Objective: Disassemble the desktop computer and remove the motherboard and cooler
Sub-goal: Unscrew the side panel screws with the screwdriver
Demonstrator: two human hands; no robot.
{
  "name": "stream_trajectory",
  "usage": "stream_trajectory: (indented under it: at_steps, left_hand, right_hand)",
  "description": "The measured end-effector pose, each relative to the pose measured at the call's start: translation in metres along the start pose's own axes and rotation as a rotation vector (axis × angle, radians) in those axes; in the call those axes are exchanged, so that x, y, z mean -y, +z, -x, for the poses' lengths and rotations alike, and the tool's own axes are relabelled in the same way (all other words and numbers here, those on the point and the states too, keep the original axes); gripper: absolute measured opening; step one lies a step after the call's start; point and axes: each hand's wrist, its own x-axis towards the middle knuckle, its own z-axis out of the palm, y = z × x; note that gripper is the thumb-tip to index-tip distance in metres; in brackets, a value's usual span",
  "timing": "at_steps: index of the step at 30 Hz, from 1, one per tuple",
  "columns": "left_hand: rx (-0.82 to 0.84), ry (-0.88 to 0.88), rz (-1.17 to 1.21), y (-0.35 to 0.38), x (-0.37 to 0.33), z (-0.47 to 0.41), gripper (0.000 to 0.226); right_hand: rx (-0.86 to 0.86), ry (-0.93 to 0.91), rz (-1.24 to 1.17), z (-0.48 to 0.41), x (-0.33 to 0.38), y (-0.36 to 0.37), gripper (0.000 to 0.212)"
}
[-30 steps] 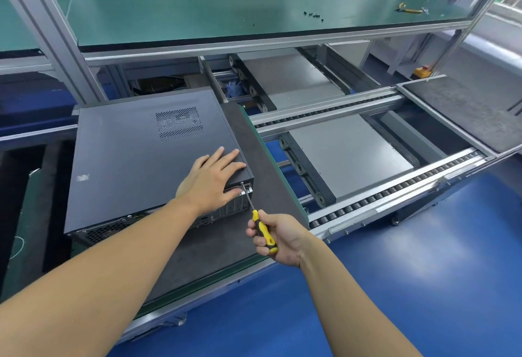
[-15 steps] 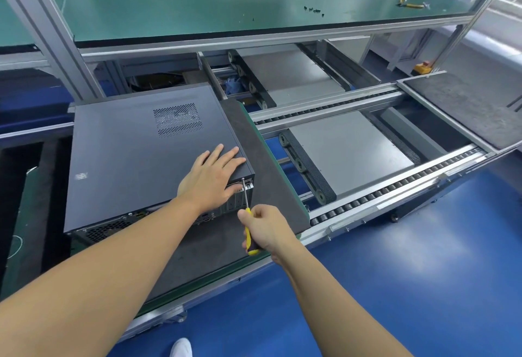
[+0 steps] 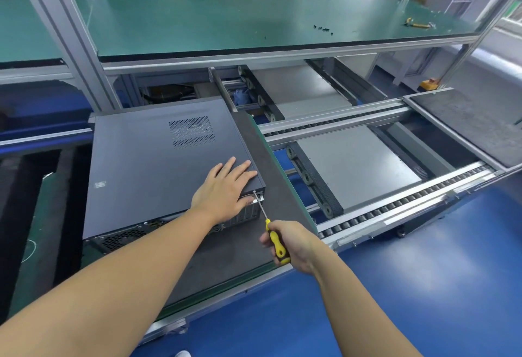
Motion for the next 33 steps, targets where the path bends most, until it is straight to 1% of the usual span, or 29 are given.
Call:
stream_trajectory:
  at_steps: [3, 4, 7, 8, 10, 12, 14, 16, 19, 20, 23, 25, 27, 30, 31, 33]
  left_hand:
    - [-0.003, 0.002, -0.001, 0.0, 0.0, 0.0, 0.068]
    - [-0.005, 0.003, -0.002, 0.0, 0.0, 0.0, 0.068]
    - [-0.017, 0.006, 0.008, 0.0, 0.0, 0.001, 0.067]
    - [-0.017, 0.007, 0.012, 0.0, 0.0, 0.001, 0.067]
    - [-0.01, 0.009, 0.007, -0.001, 0.0, 0.001, 0.067]
    - [-0.01, 0.013, 0.008, -0.001, 0.0, 0.001, 0.067]
    - [-0.009, 0.014, 0.016, -0.001, 0.0, 0.001, 0.067]
    - [-0.009, 0.012, 0.01, -0.001, 0.0, 0.001, 0.067]
    - [-0.007, 0.008, 0.001, 0.0, 0.0, 0.001, 0.067]
    - [-0.008, 0.008, 0.0, 0.0, 0.0, 0.001, 0.067]
    - [-0.013, 0.011, 0.002, 0.0, 0.0, 0.001, 0.066]
    - [-0.017, 0.011, 0.004, 0.0, 0.0, 0.002, 0.066]
    - [-0.022, 0.013, 0.01, 0.001, 0.0, 0.002, 0.066]
    - [-0.024, 0.014, 0.019, 0.0, 0.0, 0.002, 0.066]
    - [-0.025, 0.014, 0.024, -0.001, 0.0, 0.002, 0.065]
    - [-0.026, 0.015, 0.037, -0.002, 0.0, 0.002, 0.065]
  right_hand:
    - [-0.033, -0.092, 0.021, 0.002, -0.003, -0.004, 0.016]
    - [-0.053, -0.1, 0.048, 0.003, -0.005, -0.005, 0.014]
    - [-0.1, -0.122, 0.19, 0.005, -0.007, -0.003, 0.017]
    - [-0.112, -0.118, 0.196, 0.004, -0.006, -0.001, 0.02]
    - [-0.116, -0.041, 0.127, 0.005, -0.004, 0.001, 0.026]
    - [-0.063, 0.048, 0.048, 0.007, -0.003, 0.001, 0.033]
    - [-0.034, 0.053, 0.025, 0.008, -0.007, -0.002, 0.034]
    - [-0.052, 0.012, 0.021, 0.008, -0.011, -0.004, 0.029]
    - [-0.071, -0.07, 0.034, 0.007, -0.013, -0.005, 0.008]
    - [-0.085, -0.083, 0.019, 0.008, -0.013, -0.004, 0.004]
    - [-0.139, -0.1, 0.038, 0.005, -0.013, -0.004, 0.02]
    - [-0.127, -0.084, 0.065, 0.004, -0.01, -0.003, 0.02]
    - [-0.108, -0.03, 0.031, 0.005, -0.009, -0.002, 0.021]
    - [-0.067, 0.062, -0.05, 0.006, -0.01, -0.001, 0.036]
    - [-0.066, 0.066, -0.047, 0.006, -0.011, 0.001, 0.038]
    - [-0.077, 0.053, -0.034, 0.007, -0.01, 0.003, 0.033]
